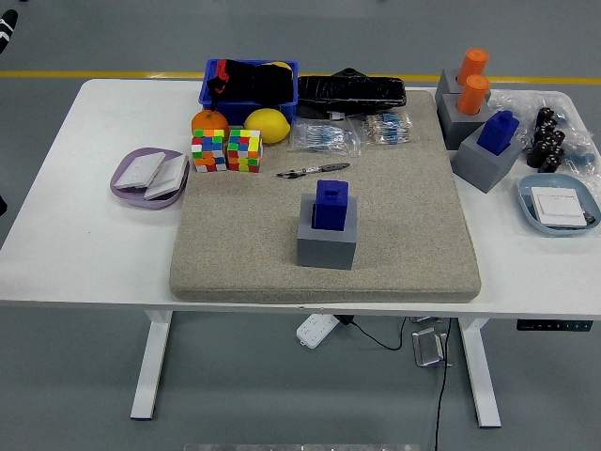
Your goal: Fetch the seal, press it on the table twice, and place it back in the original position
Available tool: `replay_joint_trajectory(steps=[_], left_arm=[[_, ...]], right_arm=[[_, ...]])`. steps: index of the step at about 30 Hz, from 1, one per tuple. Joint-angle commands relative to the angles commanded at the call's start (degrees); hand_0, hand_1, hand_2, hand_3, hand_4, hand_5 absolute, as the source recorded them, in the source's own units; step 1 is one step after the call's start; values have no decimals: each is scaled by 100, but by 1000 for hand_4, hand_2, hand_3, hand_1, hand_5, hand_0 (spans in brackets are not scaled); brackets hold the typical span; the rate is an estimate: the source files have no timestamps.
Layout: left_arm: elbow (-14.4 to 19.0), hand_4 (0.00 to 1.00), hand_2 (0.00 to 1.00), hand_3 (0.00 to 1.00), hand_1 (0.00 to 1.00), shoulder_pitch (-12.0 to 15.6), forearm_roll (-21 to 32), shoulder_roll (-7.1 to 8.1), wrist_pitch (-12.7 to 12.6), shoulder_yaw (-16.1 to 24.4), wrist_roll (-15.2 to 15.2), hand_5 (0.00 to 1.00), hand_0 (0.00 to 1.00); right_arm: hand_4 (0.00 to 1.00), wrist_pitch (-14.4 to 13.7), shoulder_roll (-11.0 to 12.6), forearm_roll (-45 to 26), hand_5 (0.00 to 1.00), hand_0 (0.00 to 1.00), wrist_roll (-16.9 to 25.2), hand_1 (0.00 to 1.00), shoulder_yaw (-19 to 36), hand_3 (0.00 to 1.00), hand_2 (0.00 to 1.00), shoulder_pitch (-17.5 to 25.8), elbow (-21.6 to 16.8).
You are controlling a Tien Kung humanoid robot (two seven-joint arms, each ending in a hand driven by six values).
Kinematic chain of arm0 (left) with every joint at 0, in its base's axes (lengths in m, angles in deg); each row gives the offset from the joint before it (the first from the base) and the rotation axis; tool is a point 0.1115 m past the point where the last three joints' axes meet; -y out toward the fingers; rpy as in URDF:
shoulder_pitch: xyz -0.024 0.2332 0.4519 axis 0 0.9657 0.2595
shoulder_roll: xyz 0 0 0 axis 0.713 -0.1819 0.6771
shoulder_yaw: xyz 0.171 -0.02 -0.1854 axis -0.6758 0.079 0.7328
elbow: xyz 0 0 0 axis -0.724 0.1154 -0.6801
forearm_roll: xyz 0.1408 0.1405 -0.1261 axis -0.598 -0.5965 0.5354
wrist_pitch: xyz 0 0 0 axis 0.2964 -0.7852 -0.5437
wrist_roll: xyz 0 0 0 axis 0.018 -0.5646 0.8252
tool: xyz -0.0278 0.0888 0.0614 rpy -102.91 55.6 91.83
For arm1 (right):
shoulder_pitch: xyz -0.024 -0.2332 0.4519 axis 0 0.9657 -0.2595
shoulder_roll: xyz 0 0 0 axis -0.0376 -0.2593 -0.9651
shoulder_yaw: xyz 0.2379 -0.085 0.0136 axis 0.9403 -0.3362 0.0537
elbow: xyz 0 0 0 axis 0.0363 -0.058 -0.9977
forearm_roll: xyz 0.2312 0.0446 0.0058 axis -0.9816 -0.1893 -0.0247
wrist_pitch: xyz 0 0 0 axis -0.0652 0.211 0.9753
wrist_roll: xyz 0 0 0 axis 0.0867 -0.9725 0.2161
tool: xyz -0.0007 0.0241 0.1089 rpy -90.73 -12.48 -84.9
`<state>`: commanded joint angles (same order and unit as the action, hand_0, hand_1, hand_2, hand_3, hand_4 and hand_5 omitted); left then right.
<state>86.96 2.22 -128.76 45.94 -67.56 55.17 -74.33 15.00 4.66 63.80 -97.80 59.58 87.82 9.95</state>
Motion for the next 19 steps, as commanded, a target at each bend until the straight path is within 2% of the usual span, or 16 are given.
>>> replay_joint_trajectory(steps=[19], left_arm=[[37, 821, 951, 938, 936, 29, -25, 28, 19, -68, -42, 374, 920]], right_arm=[[836, -28, 14, -11, 470, 929, -19, 774, -82, 787, 775, 0, -1]])
